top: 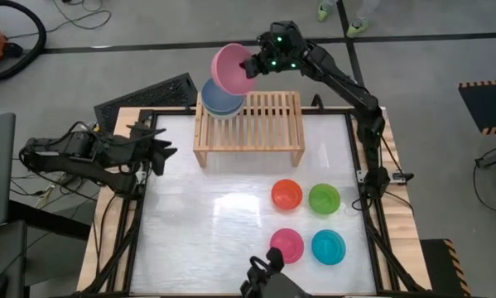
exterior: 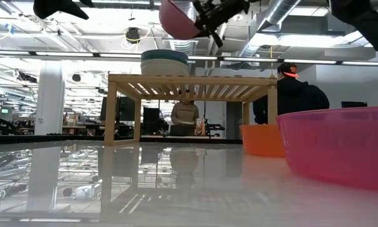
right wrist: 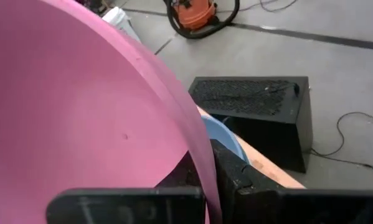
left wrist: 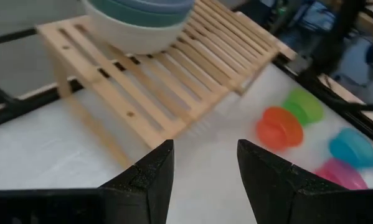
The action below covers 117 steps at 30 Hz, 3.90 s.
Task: Place and stack bowls onto a shelf
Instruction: Stack the large pink bowl on top of the large blue bowl, then put the small orange bowl on the shelf
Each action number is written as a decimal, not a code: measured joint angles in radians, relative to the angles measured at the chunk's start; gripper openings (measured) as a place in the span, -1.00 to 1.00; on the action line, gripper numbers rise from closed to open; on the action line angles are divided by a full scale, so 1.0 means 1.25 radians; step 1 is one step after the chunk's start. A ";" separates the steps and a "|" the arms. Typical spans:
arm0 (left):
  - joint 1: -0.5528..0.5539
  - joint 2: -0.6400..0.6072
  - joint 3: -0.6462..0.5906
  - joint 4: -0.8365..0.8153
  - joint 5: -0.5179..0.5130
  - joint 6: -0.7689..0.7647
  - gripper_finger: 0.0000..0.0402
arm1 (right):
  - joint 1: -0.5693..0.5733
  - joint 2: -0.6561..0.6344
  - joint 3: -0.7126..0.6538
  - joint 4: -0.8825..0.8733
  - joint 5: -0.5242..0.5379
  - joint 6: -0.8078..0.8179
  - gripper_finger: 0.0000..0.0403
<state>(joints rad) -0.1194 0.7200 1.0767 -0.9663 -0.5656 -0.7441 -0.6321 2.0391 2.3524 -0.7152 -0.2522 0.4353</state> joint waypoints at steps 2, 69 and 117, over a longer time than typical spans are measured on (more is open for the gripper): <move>0.036 0.000 0.000 0.003 0.003 0.012 -0.20 | -0.003 0.020 0.004 0.002 -0.007 -0.017 -0.88; 0.573 0.133 0.001 0.495 0.378 0.427 -0.20 | -0.015 0.049 -0.082 0.075 -0.093 -0.245 -0.72; 0.441 0.222 0.001 0.592 0.754 0.390 -0.17 | 0.328 -0.269 -0.187 -0.680 0.174 -0.177 -0.58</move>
<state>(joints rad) 0.4321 0.9975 1.0782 -0.2258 0.3766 -0.2564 -0.2215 1.7032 2.1188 -1.5656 -0.0345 0.2136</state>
